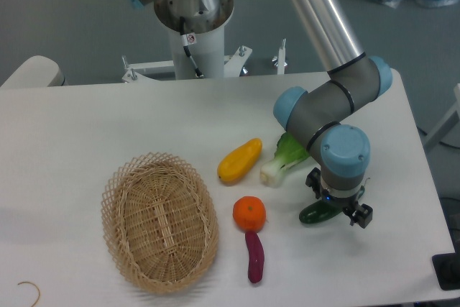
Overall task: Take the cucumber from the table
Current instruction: 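Lower the gripper around the cucumber and close on it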
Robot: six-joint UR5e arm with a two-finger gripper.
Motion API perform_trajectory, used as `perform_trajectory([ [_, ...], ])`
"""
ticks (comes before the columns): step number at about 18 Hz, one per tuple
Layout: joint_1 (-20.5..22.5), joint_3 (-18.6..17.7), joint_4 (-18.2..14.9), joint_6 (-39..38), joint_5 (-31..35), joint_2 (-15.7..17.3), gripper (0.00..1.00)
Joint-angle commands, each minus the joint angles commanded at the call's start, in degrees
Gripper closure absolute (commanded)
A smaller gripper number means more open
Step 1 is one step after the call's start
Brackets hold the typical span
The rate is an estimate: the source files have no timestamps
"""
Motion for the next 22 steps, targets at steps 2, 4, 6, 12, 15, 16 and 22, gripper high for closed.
perform_trajectory([
  [2, 0.0, 0.1, 0.1, -0.1, 0.0, -0.1, 0.0],
  [4, 0.0, 0.1, 0.1, -0.1, 0.0, -0.2, 0.0],
  [6, 0.0, -0.1, 0.1, -0.1, 0.0, -0.3, 0.13],
  [12, 0.0, -0.3, 0.0, -0.1, 0.1, -0.3, 0.22],
  [15, 0.0, -0.3, 0.0, 0.0, 0.1, -0.3, 0.31],
  [16, 0.0, -0.3, 0.0, 0.0, 0.1, -0.2, 0.39],
  [22, 0.0, 0.0, 0.0, 0.2, 0.7, -0.2, 0.63],
])
